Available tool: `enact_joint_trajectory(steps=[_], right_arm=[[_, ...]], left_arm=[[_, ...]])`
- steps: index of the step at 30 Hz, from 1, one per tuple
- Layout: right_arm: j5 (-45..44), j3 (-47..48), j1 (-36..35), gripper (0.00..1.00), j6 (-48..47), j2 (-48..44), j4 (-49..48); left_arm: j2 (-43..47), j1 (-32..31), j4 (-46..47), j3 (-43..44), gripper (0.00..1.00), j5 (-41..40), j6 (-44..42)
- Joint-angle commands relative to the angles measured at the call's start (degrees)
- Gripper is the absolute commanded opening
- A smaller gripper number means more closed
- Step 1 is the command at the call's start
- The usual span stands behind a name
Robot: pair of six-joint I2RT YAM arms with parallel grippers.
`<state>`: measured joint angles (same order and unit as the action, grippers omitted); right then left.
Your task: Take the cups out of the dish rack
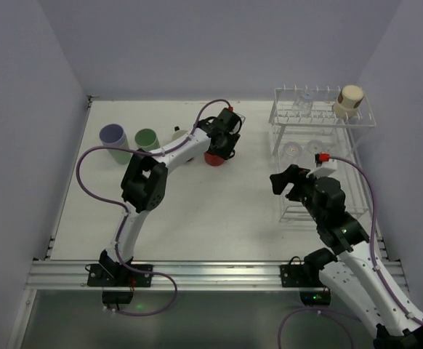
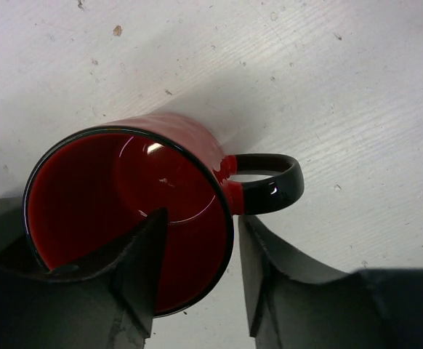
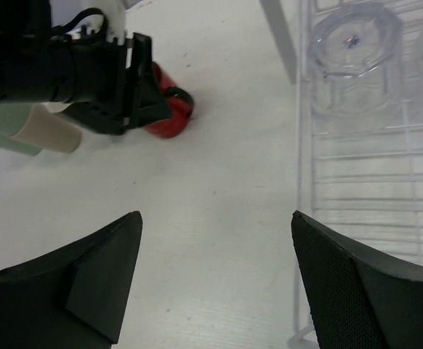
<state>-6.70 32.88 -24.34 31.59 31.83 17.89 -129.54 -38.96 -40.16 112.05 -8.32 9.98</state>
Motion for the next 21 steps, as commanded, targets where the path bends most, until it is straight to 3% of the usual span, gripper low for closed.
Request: enact_joint_trajectory(steps=[1, 5, 10, 16, 17, 21], right_arm=[[-11.58, 3.68, 0.78, 0.83, -3.47, 3.31, 1.1], [-17.89, 6.05, 2.53, 0.77, -3.73, 12.52, -0.48], [-16.86, 8.59, 8.41, 0.67, -5.84, 19.57, -6.36], [-15.54, 8.16, 11.07, 0.64, -10.06, 26.87, -15.95], [-15.45, 8.07, 11.15, 0.64, -10.93, 27.49, -17.26], [-14.13, 7.02, 11.68, 0.65, -15.58, 30.65, -25.6]], left_arm=[[1.21, 0.46, -0.97, 2.3, 0.5, 0.14, -1.89], [4.54, 0.38, 0.61, 0.81, 0.63, 0.32, -1.37], [15.26, 0.2, 10.5, -7.88, 0.79, 2.68, 1.35], [37.49, -1.2, 32.37, -31.95, 0.84, 7.52, 6.71], [42.56, -2.25, 34.6, -37.81, 0.84, 8.05, 7.24], [50.86, -5.86, 39.1, -47.08, 0.84, 5.86, 8.21]])
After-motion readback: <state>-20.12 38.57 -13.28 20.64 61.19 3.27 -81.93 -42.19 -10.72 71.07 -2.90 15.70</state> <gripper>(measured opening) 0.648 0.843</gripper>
